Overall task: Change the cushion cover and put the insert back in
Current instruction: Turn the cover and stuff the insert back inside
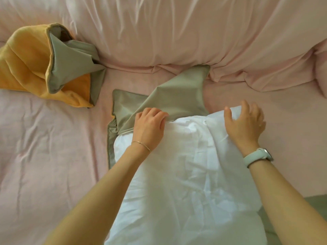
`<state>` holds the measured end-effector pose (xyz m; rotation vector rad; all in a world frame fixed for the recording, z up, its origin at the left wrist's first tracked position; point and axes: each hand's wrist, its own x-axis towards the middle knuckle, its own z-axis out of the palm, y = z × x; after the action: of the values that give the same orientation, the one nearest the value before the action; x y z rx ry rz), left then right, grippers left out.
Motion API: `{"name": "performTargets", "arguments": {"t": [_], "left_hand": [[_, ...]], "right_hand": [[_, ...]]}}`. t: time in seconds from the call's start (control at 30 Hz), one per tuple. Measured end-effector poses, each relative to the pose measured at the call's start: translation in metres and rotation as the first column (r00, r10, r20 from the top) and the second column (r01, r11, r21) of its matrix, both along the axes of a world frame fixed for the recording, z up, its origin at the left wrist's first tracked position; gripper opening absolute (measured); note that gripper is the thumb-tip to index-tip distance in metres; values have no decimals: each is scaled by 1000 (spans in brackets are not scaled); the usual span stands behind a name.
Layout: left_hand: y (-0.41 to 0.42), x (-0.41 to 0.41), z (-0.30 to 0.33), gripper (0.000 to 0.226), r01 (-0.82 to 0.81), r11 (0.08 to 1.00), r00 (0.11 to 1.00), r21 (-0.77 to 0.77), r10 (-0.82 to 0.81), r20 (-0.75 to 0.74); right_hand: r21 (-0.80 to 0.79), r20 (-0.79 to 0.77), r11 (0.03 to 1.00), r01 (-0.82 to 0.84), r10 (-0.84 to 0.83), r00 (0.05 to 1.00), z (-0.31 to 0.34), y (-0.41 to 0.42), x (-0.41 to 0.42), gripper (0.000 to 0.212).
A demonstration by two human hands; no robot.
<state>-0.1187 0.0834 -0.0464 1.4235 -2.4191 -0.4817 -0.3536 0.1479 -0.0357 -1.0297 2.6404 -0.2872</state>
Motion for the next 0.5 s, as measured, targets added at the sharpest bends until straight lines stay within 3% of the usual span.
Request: {"name": "performTargets", "arguments": {"t": [0.07, 0.13, 0.2, 0.3, 0.4, 0.5], "left_hand": [[-14, -7, -5, 21, -3, 994, 997, 113, -5, 73], [-25, -14, -7, 29, 59, 977, 981, 205, -95, 170], [-33, -23, -7, 34, 150, 948, 922, 282, -237, 307], [-43, -31, -6, 30, 182, 910, 864, 372, -329, 381], [-55, -33, -2, 26, 88, 911, 915, 403, -234, 329], [-65, -35, 2, 20, 31, 822, 987, 569, -115, 113]], "right_hand": [[111, 240, 986, 128, -151, 959, -4, 11, -7, 69], [120, 393, 981, 149, -185, 901, -11, 19, -7, 71], [81, 460, 990, 115, -140, 877, -13, 18, -3, 68], [21, 535, 999, -35, 18, 845, -7, 12, 6, 63], [-55, 673, 991, -124, 128, 729, -1, 24, 15, 64], [-170, 691, 963, -210, 269, 671, 5, 36, 24, 68]]}}
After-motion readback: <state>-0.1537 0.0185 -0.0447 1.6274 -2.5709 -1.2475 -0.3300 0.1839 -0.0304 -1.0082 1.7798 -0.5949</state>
